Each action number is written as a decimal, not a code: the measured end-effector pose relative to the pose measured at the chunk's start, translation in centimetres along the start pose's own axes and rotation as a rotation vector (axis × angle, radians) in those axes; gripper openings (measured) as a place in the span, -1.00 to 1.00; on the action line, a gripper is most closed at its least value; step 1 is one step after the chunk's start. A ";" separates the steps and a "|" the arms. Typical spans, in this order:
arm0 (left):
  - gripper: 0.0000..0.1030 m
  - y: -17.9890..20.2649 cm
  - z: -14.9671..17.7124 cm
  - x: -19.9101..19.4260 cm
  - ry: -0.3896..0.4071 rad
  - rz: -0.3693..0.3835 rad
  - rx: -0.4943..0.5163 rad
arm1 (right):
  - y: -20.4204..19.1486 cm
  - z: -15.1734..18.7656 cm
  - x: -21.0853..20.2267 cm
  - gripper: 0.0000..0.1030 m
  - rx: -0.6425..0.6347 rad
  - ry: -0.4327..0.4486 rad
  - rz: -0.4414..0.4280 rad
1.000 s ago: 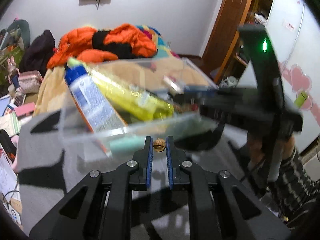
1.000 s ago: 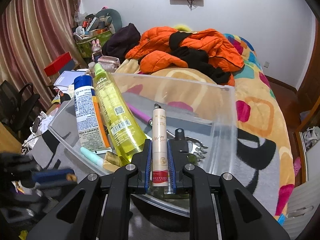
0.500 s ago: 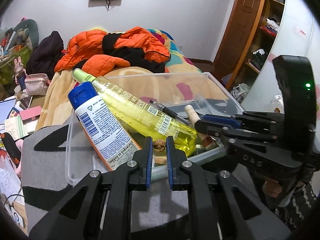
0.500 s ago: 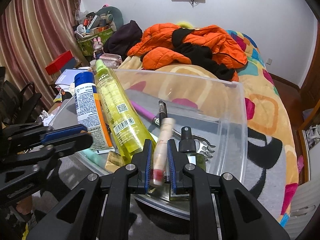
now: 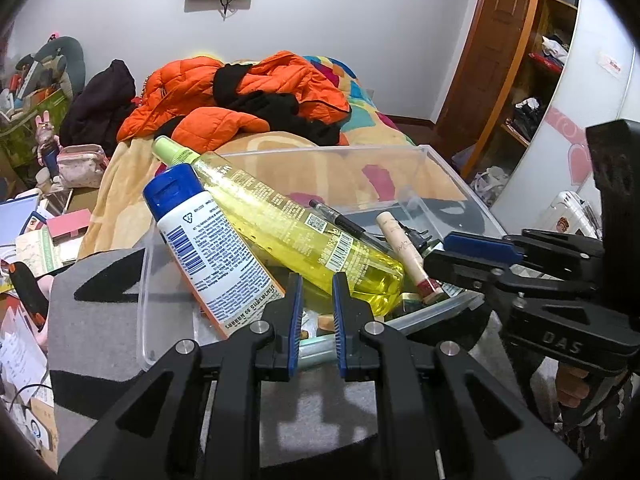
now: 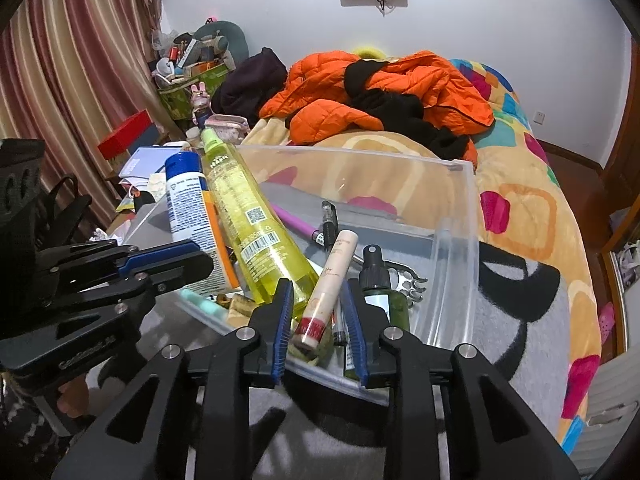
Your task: Organize objects
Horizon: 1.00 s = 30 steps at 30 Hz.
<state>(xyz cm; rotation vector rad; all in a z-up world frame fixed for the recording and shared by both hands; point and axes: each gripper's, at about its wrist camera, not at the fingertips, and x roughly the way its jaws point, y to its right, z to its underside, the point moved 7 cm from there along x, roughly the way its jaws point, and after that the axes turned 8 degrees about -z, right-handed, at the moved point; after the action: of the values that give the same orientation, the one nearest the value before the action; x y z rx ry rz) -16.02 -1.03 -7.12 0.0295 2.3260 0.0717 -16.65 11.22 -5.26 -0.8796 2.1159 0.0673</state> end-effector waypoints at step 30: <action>0.79 -0.8 2.4 -6.6 0.079 -0.054 -0.058 | -2.7 2.1 -7.6 0.58 -0.038 0.155 0.019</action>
<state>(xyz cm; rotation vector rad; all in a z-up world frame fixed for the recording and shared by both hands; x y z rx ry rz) -9.76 -2.06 -3.98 -0.0663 2.4005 0.1151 -10.36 14.21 -0.57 -0.9123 2.2736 0.0504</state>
